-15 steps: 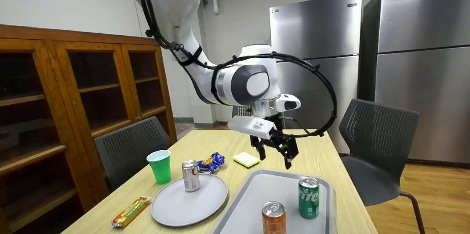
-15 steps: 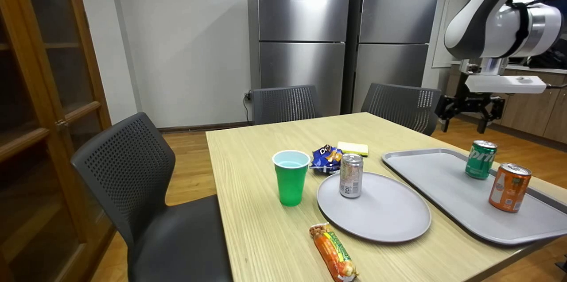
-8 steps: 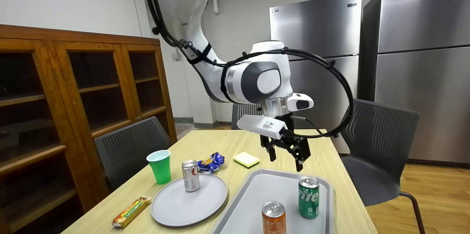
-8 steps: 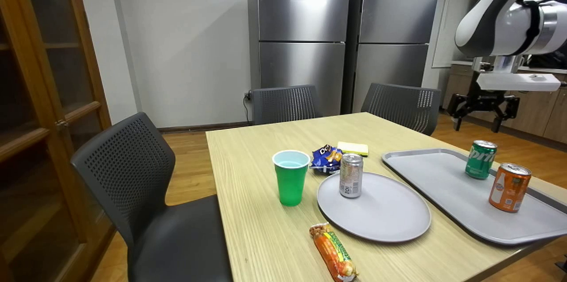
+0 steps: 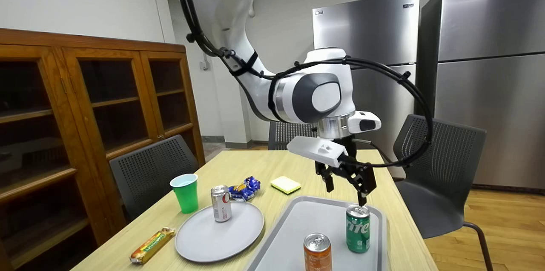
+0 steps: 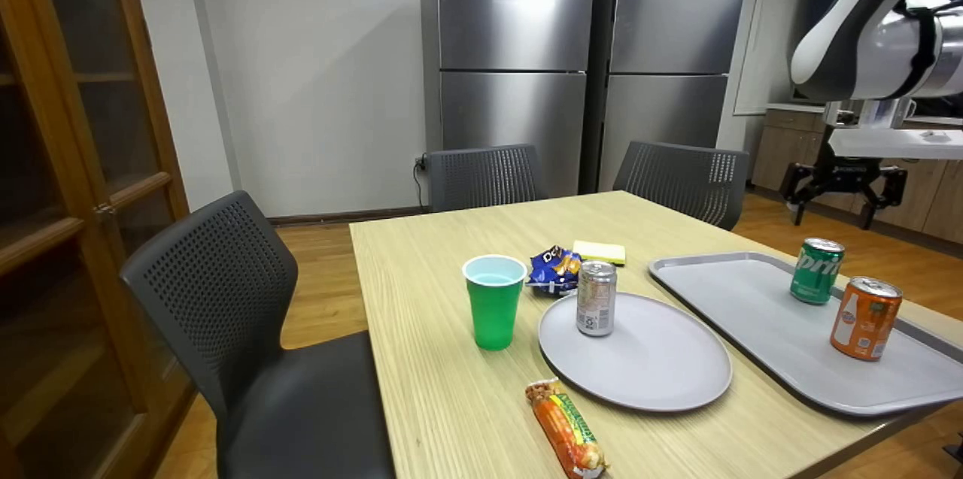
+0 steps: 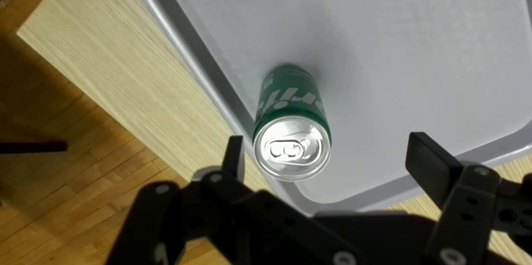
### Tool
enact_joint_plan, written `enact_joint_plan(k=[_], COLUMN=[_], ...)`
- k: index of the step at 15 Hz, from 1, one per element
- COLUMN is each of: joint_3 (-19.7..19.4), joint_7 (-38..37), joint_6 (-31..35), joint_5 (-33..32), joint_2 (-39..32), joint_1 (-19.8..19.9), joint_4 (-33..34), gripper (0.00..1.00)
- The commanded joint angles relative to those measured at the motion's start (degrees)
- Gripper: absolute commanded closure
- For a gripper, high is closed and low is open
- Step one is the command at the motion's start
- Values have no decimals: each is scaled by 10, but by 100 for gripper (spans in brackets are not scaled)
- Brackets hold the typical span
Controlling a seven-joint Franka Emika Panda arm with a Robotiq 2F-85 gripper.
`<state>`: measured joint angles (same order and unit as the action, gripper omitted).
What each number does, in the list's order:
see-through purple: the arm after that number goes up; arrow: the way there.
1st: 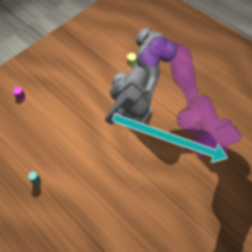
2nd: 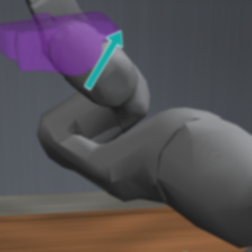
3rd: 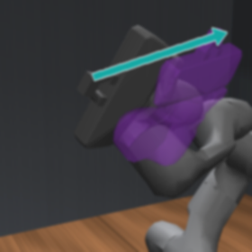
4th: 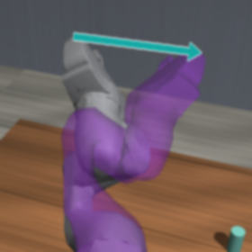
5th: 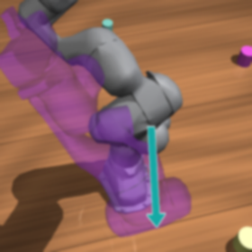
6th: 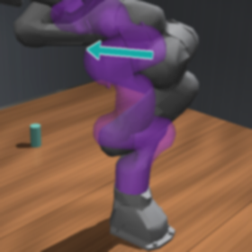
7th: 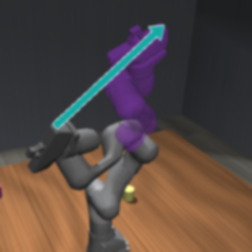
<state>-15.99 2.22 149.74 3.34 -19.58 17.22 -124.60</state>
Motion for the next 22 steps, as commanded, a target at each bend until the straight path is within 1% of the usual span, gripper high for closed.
enact_joint_plan(k=[1, 12, 22], joint_3=[-1, -2, -2], joint_7=[-24, -37, -35], joint_6=[-15, -14, -6], joint_5=[1, -2, -5], joint_2=[-32, -94, -112], joint_1=[5, 7, 7], joint_4=[35, 83, 96], gripper=[0, 0, 0])
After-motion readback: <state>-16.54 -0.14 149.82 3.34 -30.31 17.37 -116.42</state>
